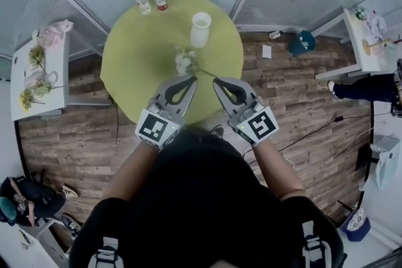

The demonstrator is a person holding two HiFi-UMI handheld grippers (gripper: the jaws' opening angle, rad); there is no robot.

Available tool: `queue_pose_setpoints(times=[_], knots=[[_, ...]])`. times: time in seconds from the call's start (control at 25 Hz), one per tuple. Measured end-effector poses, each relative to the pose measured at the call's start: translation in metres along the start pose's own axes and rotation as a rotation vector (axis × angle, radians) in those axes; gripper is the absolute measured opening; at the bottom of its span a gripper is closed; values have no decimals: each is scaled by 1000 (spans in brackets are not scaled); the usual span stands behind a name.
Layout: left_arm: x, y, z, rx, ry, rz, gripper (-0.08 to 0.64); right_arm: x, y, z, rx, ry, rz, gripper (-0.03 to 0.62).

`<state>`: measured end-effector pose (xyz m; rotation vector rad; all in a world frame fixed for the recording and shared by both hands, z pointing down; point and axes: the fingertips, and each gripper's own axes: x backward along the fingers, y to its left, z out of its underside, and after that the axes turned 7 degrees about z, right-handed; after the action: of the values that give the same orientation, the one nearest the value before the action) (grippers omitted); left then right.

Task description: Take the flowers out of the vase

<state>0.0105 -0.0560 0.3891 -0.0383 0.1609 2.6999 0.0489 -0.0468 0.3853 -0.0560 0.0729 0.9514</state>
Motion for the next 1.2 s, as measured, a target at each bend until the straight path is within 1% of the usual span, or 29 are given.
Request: queue_pose_setpoints(times=[0.2,0.28,0.4,0.52,0.6,0.72,0.88,1.0,1.12,1.2], knots=[[-4,-3,-8,-10,37,12,12,4,-5,-12,5,-16,13,18],[-6,-3,-12,-20,23,11,12,5,-7,-15,9,-21,17,20],[-8,-4,-11,-9,13,9,12,7,-9,-18,7,-26,16,19],[-7,-5,-9,-2,37,8,12,8,-10,-17,-8,-23,17,19],[-8,-6,-12,-11,16,8,12,9,-12,-17,-9,-21,22,19],[-8,-8,-11,-13,34,5,12,12,-14,-13,-9,-16,27,18],[-6,-10,-8,-8,25,7,12,12,-12,-13,-12,-17,31,18],[-5,-10,-8,-14,18,5,12,12,-10,-14,-10,-20,28,18],[-3,-13,-7,-42,20,4,12,14,-7,-14,-5,-16,23,18],[-3,-14,-6,-47,25,4,12,15,-5,-16,-3,-19,23,18]])
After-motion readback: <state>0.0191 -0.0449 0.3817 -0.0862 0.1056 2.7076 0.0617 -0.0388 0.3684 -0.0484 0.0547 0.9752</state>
